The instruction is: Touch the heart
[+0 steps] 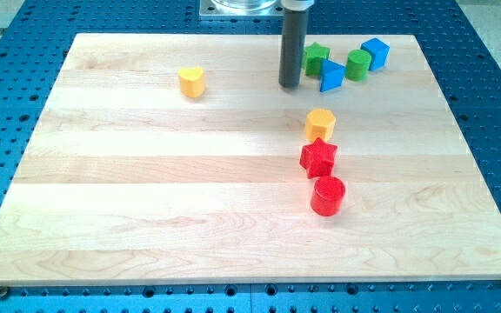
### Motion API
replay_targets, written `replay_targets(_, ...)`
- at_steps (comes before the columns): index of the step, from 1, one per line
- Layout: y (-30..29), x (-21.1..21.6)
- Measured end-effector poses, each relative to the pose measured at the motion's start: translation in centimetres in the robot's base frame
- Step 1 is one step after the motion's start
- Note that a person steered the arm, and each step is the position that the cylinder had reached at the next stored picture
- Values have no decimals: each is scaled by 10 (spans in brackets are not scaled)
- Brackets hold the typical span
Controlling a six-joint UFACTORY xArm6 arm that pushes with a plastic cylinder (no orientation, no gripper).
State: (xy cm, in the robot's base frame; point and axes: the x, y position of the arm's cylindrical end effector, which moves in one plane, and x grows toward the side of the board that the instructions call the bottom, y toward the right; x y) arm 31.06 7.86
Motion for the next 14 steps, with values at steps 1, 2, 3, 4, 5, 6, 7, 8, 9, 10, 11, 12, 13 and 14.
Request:
replay_targets(1, 19, 10)
replay_targets(2, 58, 14)
replay_targets(3, 69, 7)
replay_targets(4, 47, 14)
replay_targets(5, -3, 28)
replay_targets(6, -42, 26)
replay_targets(7, -39, 25)
replay_targets(8, -35, 25)
replay_targets(9, -32, 25)
replay_targets(10, -28, 25)
replay_targets(11, -27, 25)
replay_targets(12, -26, 25)
replay_targets(13, -26, 25)
replay_targets(14, -25, 10)
